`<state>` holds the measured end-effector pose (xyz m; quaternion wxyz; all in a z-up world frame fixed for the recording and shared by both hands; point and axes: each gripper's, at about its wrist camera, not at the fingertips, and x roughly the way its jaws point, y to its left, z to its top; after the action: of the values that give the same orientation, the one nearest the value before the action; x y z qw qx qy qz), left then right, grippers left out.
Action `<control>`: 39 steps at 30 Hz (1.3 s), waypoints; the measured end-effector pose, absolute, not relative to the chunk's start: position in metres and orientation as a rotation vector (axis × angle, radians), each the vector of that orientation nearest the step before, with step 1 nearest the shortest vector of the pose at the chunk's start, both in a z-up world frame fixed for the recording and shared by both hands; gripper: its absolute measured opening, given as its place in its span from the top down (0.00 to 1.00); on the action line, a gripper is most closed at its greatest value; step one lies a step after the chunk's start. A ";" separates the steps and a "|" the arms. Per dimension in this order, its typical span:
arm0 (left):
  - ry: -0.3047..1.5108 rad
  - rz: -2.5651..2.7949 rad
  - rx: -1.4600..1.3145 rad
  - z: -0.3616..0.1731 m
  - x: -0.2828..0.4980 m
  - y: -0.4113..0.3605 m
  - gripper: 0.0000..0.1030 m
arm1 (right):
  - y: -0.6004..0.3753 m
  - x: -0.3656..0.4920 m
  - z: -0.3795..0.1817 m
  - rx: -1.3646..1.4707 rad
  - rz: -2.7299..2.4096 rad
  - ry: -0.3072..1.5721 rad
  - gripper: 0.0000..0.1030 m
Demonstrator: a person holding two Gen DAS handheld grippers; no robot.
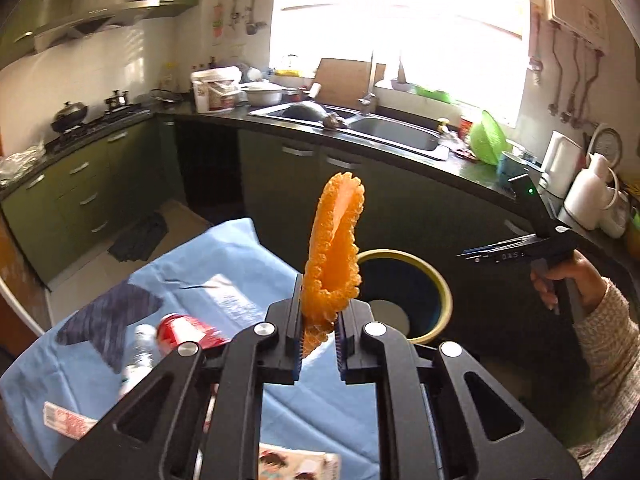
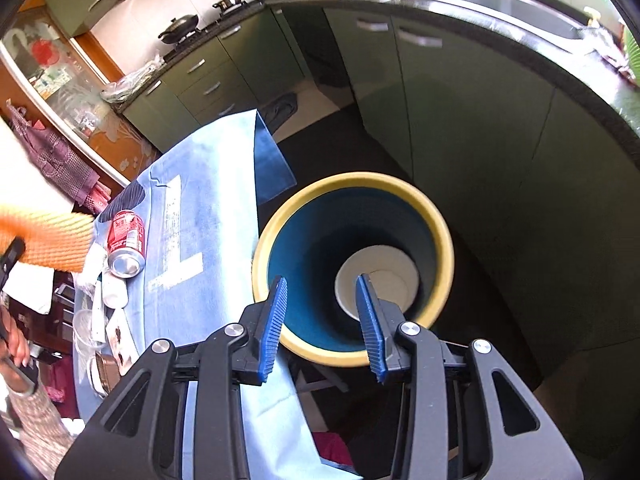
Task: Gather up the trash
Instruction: 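Grasp the orange foam net with the left gripper and drop it into the bin, then grasp the red Coke can with the right gripper and carry it over the bin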
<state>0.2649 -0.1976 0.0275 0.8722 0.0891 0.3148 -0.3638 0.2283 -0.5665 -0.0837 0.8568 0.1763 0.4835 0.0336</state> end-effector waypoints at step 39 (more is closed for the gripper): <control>0.744 -0.253 -0.122 -0.007 0.240 -0.018 0.10 | -0.387 0.261 -0.061 0.062 0.437 1.088 0.41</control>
<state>0.2402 -0.0180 -0.0066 0.9220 -0.0596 0.3623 -0.1230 0.2609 -0.3874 -0.0612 0.8325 0.0291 0.5134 0.2063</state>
